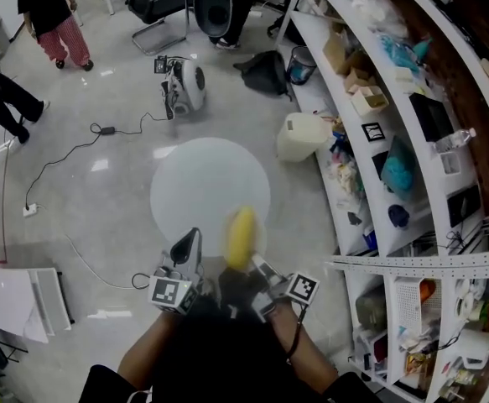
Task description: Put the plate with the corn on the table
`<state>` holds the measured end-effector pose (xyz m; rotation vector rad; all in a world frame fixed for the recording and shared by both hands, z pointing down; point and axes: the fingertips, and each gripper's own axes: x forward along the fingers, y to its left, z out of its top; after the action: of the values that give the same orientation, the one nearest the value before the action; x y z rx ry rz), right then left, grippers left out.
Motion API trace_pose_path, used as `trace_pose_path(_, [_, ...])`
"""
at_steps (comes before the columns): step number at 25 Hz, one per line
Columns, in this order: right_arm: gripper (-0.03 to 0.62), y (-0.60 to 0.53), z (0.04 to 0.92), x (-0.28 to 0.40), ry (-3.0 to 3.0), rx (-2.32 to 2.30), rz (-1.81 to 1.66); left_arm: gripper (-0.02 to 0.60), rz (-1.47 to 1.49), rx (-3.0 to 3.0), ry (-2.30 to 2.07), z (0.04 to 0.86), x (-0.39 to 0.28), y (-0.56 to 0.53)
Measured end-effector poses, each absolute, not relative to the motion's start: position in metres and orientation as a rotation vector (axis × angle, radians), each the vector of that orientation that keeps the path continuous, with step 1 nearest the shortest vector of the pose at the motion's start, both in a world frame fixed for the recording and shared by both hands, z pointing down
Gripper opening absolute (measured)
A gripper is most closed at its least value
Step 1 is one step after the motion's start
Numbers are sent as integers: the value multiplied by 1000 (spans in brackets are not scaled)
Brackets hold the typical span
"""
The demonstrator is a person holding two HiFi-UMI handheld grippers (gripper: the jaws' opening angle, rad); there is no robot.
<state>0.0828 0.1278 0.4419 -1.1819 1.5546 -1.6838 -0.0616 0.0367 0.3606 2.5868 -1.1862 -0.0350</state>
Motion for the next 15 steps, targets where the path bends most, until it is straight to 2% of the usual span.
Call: trace_pose_path(15, [51,44,470,121,1616,-1128,-1757,2,-5,2485,-1266,390,-21,-35])
